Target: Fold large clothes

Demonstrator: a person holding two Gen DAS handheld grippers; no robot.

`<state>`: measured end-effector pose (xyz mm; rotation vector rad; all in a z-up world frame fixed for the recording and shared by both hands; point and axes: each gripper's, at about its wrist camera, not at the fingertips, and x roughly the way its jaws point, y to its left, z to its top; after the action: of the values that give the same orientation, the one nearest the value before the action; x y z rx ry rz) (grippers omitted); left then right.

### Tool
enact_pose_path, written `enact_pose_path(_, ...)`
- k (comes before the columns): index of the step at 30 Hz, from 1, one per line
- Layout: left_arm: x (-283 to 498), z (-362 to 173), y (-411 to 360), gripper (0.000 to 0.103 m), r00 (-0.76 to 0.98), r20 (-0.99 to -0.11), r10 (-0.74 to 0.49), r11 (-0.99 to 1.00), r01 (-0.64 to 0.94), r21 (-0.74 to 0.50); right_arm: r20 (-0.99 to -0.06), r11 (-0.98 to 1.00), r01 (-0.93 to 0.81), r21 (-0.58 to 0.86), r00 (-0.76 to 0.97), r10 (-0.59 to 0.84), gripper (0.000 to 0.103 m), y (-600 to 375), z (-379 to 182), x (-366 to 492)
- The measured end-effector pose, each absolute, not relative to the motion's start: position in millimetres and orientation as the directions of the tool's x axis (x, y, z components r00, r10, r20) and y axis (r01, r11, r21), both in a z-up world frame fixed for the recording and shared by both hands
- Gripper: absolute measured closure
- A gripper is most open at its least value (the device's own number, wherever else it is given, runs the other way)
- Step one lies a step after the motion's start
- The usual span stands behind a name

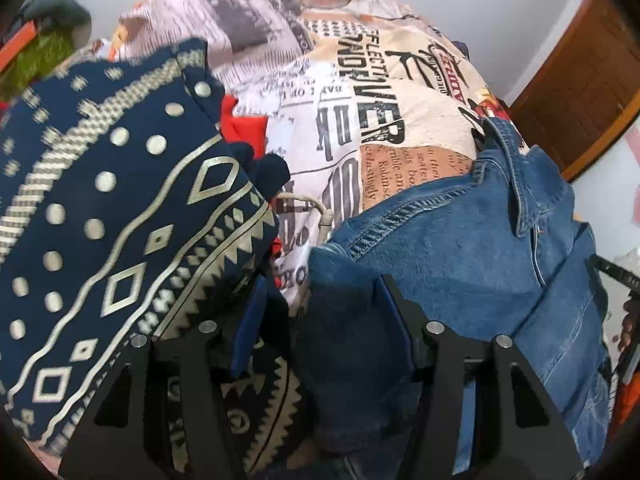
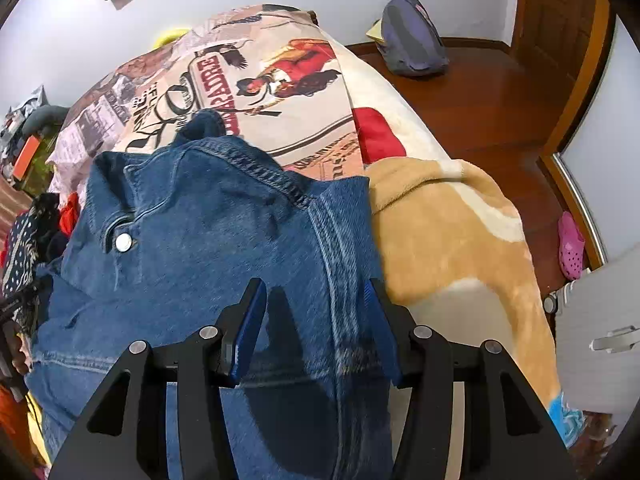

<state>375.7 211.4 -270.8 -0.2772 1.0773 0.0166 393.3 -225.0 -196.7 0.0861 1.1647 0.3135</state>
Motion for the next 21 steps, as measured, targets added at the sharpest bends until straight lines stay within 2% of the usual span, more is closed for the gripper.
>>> enact_pose_path(2, 379.9, -274.3, 211.9, 0.046, 0.475, -0.867, -0.148, 0.96, -0.143, -0.242, -0.886, 0.951, -0.189, 0.246, 0.353, 0.299, 0.056, -227.3, -201.1, 397.7)
enact_pose_path(3, 381.0, -274.4, 210.5, 0.051, 0.476, -0.866, -0.156, 0.959, -0.137, -0.248, -0.886, 0.95, -0.182, 0.255, 0.35, 0.305, 0.056, -228.7, -203.5, 399.7)
enact_pose_path(5, 384.3, -276.0, 206.3, 0.069, 0.46, -0.866, -0.196, 0.956, -0.107, -0.274, -0.884, 0.945, -0.172, 0.277, 0.34, 0.321, 0.055, -230.0, -207.3, 403.1)
enact_pose_path(6, 386.0, -277.7, 204.9, 0.083, 0.444, -0.863, -0.241, 0.946, -0.093, -0.311, -0.888, 0.946, -0.175, 0.274, 0.331, 0.319, 0.057, -228.9, -208.1, 404.9)
enact_pose_path(7, 387.9, -279.1, 204.5, 0.088, 0.426, -0.863, -0.272, 0.934, -0.098, -0.343, -0.889, 0.948, -0.179, 0.262, 0.337, 0.31, 0.066, -227.8, -206.8, 405.4)
enact_pose_path(9, 389.4, -275.1, 203.2, 0.092, 0.423, -0.865, -0.271, 0.933, -0.106, -0.344, -0.892, 0.957, -0.181, 0.226, 0.357, 0.278, 0.086, -224.6, -203.5, 407.3)
enact_pose_path(15, 383.7, -224.7, 190.8, 0.093, 0.495, -0.849, -0.186, 0.962, -0.086, -0.26, -0.825, 0.949, -0.242, 0.202, 0.48, 0.298, 0.089, -219.3, -159.1, 391.2)
enact_pose_path(21, 389.9, -160.4, 196.0, 0.094, 0.603, -0.782, -0.158, 0.962, -0.084, -0.259, -0.747, 0.94, -0.262, 0.218, 0.575, 0.334, 0.089, -221.6, -104.1, 383.5)
